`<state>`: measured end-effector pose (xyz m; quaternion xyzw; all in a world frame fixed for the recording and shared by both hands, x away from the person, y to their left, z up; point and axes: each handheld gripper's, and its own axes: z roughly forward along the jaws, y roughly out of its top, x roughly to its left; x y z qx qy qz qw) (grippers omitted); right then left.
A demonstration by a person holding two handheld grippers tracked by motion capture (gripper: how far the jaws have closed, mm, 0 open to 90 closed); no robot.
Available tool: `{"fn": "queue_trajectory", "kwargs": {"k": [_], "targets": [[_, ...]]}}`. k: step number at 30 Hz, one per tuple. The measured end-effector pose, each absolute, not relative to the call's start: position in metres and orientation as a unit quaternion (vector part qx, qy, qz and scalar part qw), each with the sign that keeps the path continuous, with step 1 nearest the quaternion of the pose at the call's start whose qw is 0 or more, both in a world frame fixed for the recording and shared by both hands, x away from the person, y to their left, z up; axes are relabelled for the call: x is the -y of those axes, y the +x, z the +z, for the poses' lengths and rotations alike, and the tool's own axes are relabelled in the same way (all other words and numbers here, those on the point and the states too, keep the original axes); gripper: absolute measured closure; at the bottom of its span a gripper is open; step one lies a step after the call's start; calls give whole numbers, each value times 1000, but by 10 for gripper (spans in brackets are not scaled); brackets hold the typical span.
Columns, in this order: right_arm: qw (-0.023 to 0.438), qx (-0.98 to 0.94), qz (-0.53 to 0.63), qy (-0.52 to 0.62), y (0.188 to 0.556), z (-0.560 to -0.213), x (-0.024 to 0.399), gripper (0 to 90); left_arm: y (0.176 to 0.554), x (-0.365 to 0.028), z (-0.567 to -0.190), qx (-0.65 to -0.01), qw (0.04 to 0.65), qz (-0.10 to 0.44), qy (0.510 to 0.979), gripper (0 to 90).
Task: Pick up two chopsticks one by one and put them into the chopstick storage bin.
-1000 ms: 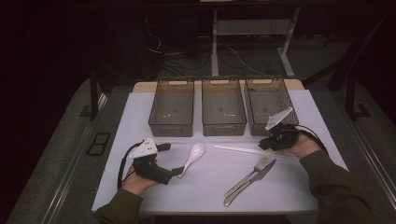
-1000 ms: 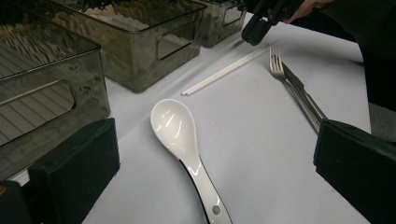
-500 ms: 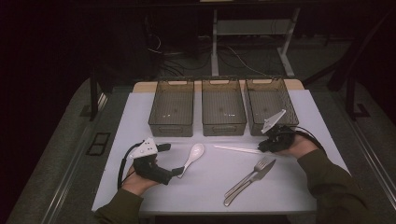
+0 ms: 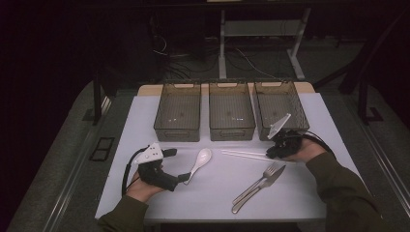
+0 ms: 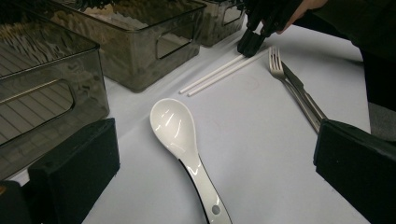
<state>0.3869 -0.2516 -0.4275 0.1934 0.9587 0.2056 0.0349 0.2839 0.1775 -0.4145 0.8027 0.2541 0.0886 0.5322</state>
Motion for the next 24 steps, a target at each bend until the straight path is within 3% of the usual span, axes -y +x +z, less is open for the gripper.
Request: {"fn": "queue_trajectory", "kwargs": {"k": [24], "targets": [[23,-985,95,139,397,-420,224,802,284,-177,-415,-253,532,86,803,0]]}}
